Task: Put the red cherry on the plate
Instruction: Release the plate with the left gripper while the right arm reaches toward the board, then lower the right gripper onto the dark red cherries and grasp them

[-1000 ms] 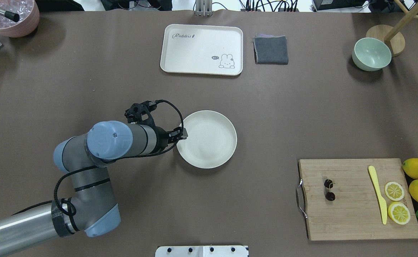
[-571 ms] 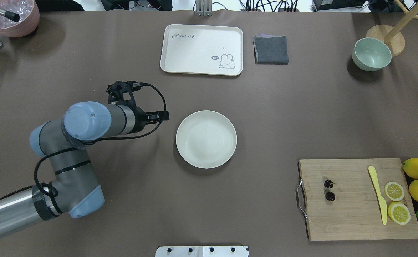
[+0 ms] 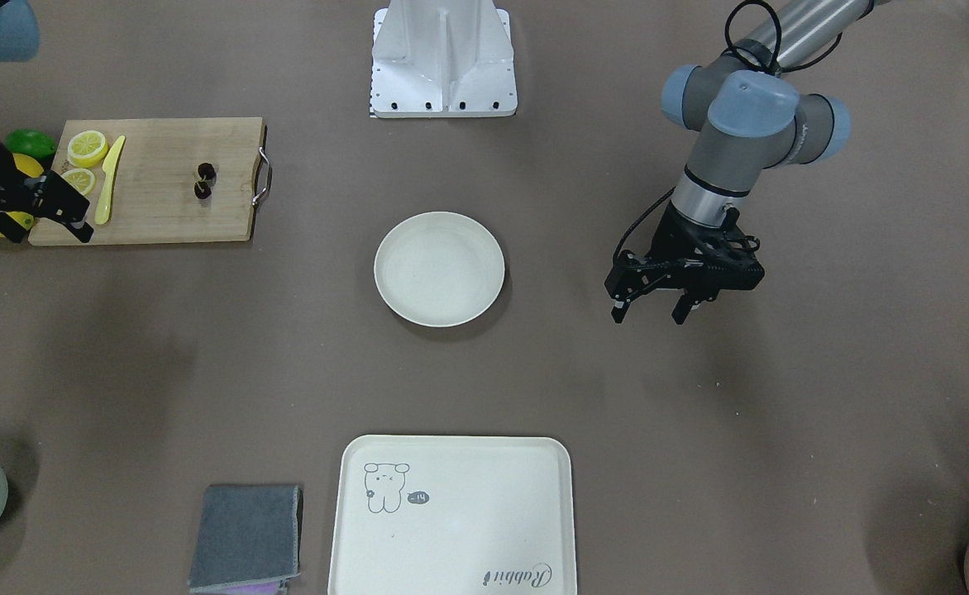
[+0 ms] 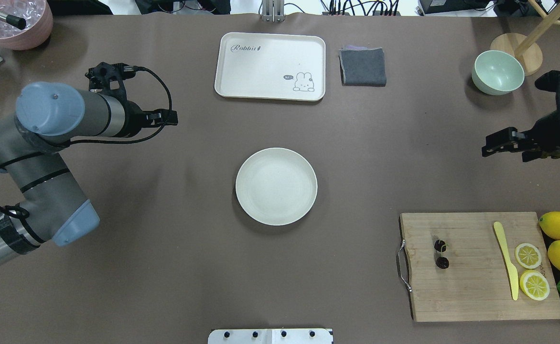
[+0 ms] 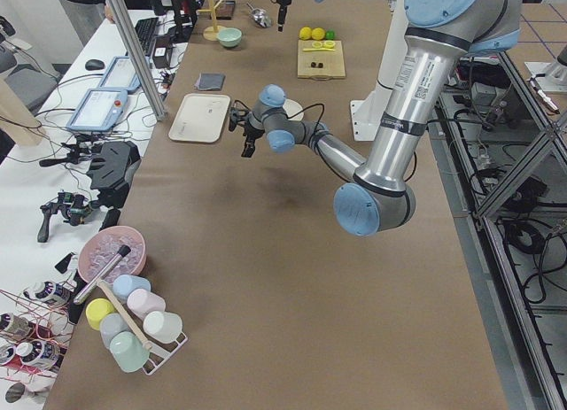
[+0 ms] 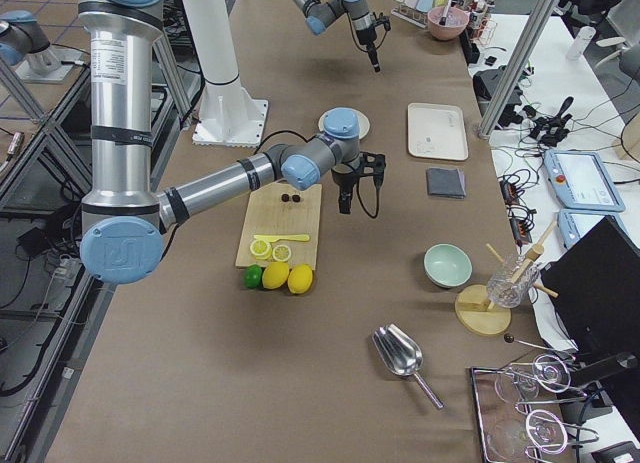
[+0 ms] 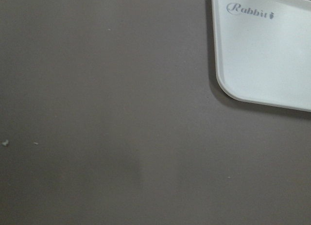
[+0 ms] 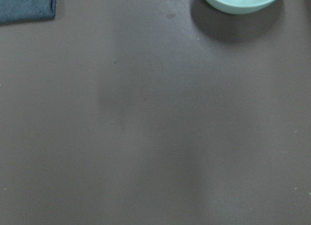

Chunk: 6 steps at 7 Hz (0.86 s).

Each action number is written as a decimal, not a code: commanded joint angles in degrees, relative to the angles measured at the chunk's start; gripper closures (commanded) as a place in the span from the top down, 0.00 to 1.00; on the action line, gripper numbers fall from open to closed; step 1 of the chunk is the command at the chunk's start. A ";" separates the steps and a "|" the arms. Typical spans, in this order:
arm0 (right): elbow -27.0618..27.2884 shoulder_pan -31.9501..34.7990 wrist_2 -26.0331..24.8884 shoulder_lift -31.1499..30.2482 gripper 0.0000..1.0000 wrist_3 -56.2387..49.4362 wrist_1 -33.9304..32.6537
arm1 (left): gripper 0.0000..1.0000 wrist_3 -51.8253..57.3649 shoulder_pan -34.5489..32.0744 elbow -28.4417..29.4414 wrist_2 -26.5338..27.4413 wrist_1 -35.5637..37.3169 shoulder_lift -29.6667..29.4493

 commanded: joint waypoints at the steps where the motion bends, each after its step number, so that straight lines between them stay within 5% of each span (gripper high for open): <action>1: 3.64 -10.15 -5.15 0.00 1.00 9.32 0.24 | 0.98 0.14 -1.15 0.04 -0.40 -0.19 0.90; 3: 4.19 -20.36 -12.62 -0.09 0.99 14.54 0.24 | 0.98 1.44 -1.94 -0.05 -0.40 0.07 0.91; 6: 4.01 -26.10 -13.62 -1.84 0.99 15.44 0.33 | 0.98 8.40 -3.09 0.21 -0.40 0.69 1.00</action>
